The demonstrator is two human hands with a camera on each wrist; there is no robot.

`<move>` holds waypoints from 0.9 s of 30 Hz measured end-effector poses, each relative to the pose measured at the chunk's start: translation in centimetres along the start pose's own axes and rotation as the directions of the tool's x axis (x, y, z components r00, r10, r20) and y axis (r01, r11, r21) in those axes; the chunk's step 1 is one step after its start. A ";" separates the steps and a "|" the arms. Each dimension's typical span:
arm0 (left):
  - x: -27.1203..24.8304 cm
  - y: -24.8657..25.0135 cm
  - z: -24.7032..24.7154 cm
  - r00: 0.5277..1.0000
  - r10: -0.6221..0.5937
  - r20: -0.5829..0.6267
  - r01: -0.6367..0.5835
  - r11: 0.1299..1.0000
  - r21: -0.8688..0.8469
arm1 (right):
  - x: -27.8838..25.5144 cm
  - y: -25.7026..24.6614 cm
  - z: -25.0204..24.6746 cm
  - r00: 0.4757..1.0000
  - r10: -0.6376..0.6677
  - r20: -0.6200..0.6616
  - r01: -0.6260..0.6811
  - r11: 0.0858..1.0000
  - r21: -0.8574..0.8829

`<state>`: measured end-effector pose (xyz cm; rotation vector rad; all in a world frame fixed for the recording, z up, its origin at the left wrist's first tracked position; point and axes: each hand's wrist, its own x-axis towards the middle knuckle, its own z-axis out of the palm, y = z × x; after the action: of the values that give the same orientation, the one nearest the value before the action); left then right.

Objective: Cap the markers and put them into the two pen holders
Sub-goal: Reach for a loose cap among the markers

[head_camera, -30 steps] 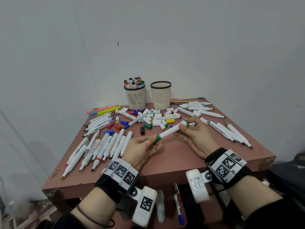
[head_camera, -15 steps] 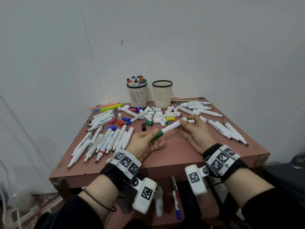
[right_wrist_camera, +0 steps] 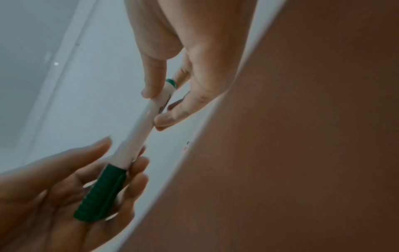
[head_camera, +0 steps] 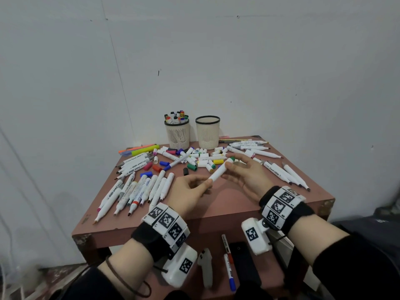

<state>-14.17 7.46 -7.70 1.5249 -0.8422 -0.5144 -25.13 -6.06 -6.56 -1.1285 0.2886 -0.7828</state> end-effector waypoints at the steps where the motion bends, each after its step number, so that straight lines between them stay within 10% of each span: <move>1: 0.0 0.5 -0.1 0.999 0.031 0.005 -0.031 0.999 0.030 | -0.2 -0.4 0.4 1.000 -0.009 0.019 0.010 0.999 -0.035; 17: 5.2 9.2 -2.5 0.948 0.317 0.036 -0.313 0.902 0.298 | 2.6 -9.0 4.4 0.970 -0.194 0.148 0.243 0.823 -0.514; 27: 13.1 10.6 -7.6 0.906 0.422 -0.035 -0.346 0.787 0.511 | 10.6 -8.4 0.2 0.987 -0.151 0.052 0.120 0.490 -0.863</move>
<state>-2.48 2.73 5.81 1.7604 -1.1959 0.1391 -20.98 -14.88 2.82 -2.1389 0.6800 -0.8016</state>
